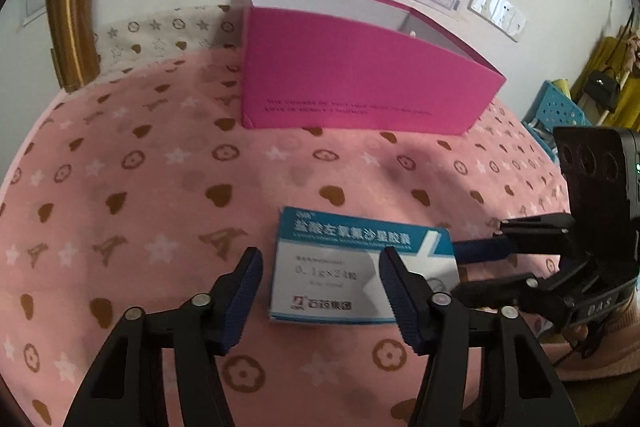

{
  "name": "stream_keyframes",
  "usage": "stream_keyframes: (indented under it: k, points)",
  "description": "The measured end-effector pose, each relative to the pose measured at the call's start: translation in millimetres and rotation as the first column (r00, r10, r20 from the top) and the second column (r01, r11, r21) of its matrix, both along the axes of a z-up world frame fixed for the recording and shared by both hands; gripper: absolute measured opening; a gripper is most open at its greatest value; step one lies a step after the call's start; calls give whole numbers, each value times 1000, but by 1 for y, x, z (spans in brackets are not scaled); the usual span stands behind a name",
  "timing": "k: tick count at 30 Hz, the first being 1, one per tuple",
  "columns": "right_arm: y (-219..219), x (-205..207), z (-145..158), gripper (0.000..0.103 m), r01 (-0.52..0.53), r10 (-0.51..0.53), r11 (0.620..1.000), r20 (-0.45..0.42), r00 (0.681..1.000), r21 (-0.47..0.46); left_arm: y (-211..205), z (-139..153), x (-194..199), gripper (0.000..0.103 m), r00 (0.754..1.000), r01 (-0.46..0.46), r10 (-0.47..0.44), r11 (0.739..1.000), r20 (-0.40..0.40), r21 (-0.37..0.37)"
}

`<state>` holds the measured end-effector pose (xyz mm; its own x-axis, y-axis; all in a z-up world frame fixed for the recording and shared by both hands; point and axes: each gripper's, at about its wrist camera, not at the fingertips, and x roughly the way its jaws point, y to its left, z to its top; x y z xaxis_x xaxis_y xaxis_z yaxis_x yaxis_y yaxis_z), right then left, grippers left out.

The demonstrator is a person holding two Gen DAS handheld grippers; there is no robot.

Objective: Organize rigid objects
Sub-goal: 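Move the right gripper to the white-and-blue medicine box and grasp it, then lift the medicine box and carry it over the magenta box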

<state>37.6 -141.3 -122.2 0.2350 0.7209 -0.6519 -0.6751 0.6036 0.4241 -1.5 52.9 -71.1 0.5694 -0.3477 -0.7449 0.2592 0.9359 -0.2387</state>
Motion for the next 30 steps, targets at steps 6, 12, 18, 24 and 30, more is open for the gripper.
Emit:
stream_keyframes:
  k: [6, 12, 18, 24, 30]
  points:
    - [-1, 6, 1, 46, 24, -24, 1000, 5, 1000, -4, -4, -1, -1, 57, 1000, 14, -14, 1000, -17, -26]
    - [-8, 15, 7, 46, 74, -73, 997, 27, 997, -10, -20, -1, 2, 57, 999, 37, -38, 999, -29, -28]
    - [-25, 27, 15, 46, 130, -130, 991, 35, 991, 8, -38, 0, 8, 57, 999, 46, -46, 999, -29, -5]
    - [-33, 35, 12, 46, 164, -164, 986, 27, 986, 1, -47, 0, 11, 53, 998, 53, -53, 998, -29, 15]
    - [-35, 35, 4, 46, 178, -178, 984, 7, 984, -3, -48, 0, 11, 51, 998, 51, -51, 998, -32, 23]
